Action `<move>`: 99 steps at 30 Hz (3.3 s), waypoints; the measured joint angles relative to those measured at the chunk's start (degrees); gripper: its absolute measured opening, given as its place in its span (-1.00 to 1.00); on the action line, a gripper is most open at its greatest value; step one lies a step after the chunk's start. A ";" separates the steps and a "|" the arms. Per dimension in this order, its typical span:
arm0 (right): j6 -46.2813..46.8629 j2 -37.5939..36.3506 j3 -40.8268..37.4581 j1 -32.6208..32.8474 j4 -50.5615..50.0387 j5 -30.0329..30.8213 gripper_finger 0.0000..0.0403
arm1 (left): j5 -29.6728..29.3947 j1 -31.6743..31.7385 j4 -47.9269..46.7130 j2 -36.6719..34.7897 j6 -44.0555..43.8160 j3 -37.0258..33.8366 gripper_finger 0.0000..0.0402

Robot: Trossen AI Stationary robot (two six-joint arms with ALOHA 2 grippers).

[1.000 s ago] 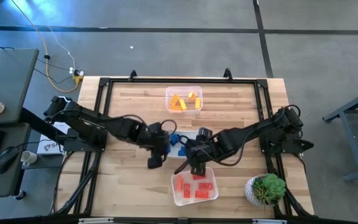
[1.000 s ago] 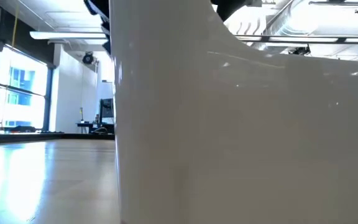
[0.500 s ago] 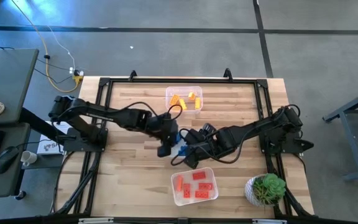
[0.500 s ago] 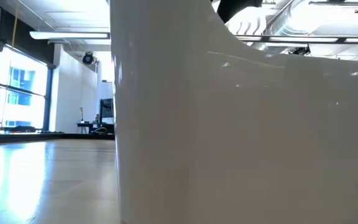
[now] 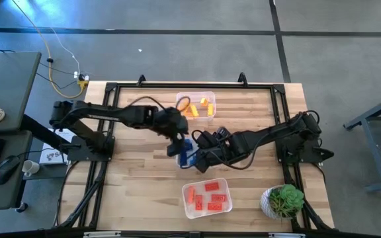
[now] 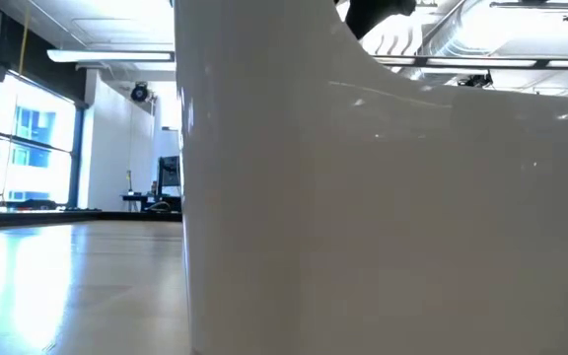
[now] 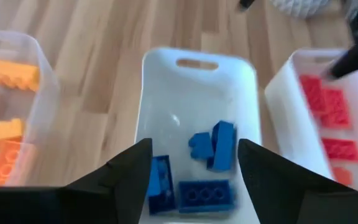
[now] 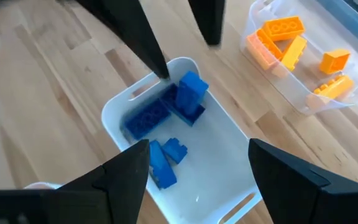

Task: Sort & place blocks by color
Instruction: Return to Home Position

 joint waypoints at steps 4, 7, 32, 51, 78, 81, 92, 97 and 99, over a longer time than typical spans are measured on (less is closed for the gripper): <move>-0.68 0.02 -0.02 -1.54 0.28 -0.93 0.29 | 0.71 0.87 -1.57 -5.46 0.27 0.02 0.11; -3.43 0.02 -0.02 -2.57 1.16 -2.21 0.29 | 0.51 0.83 -1.32 -11.09 1.16 -1.11 0.11; -13.47 0.02 -0.03 -8.01 8.41 -4.10 0.29 | -4.86 -1.26 26.10 -61.84 -7.76 -46.84 0.11; -16.33 -1.80 -0.04 -10.98 -6.48 -3.94 0.29 | -7.88 -1.20 35.54 -72.68 -14.80 -62.98 0.11; -20.61 -56.40 -42.16 -15.61 6.68 0.21 0.29 | -22.61 -1.13 32.57 -72.51 -16.51 -68.04 0.11; -19.17 -64.19 -51.22 -15.29 12.10 -0.39 0.29 | -22.85 -1.13 32.53 -72.51 -12.10 -68.04 0.11; -19.10 -86.04 -74.55 -15.27 27.70 -2.69 0.29 | -22.85 -1.13 32.50 -72.51 -6.79 -68.00 0.11; -19.74 -90.90 -78.83 -15.29 31.97 -4.20 0.29 | -22.85 -1.13 32.50 -72.51 -6.76 -68.00 0.11; -19.92 -91.93 -79.46 -15.27 32.96 -5.51 0.29 | -22.84 -1.13 32.50 -72.51 -6.72 -68.00 0.11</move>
